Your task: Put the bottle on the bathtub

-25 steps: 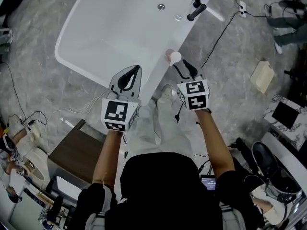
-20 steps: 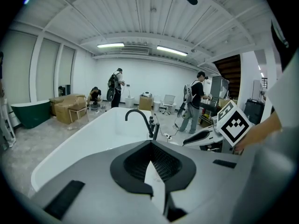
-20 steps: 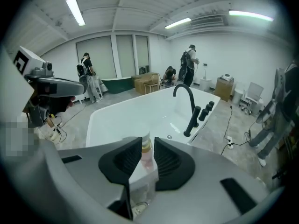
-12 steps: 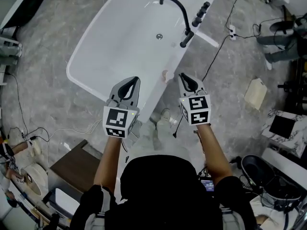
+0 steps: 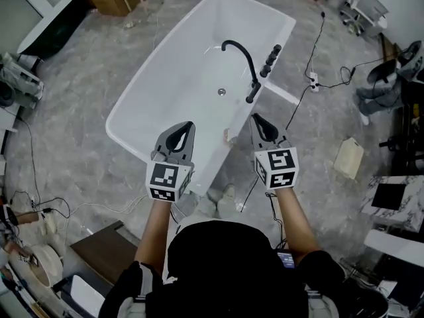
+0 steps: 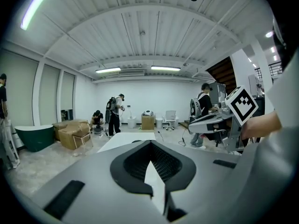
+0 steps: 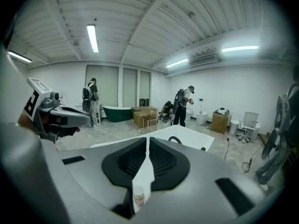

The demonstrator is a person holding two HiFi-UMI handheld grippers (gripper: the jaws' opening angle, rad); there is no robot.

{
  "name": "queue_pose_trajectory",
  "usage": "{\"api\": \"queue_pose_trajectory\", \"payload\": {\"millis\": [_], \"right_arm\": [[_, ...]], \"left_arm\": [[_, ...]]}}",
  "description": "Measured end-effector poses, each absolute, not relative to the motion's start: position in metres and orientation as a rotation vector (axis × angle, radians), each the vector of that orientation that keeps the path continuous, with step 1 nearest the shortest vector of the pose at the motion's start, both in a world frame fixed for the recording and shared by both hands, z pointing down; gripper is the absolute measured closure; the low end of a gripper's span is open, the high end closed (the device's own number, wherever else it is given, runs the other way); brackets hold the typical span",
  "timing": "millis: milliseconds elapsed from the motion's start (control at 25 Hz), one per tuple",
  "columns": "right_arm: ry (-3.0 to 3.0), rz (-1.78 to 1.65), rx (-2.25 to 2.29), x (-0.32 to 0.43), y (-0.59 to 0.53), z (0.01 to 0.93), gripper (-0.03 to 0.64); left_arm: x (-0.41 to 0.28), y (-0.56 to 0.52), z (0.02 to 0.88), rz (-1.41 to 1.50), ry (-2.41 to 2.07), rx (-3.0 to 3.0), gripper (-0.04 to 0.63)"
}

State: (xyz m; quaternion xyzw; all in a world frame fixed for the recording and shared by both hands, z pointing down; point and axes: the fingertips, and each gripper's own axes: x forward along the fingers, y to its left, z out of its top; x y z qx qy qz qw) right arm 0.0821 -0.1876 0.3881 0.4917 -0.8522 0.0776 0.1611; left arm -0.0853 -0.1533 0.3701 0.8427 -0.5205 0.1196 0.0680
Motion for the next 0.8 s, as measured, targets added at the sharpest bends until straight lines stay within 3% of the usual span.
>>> {"api": "queue_pose_trajectory", "payload": {"millis": [800], "right_arm": [[-2.528,0.072,1.525,0.096,-0.168,0.299,0.592]], "left_arm": [[-0.076,-0.132,0.278,0.191,-1.692,2.626,0.583]]}}
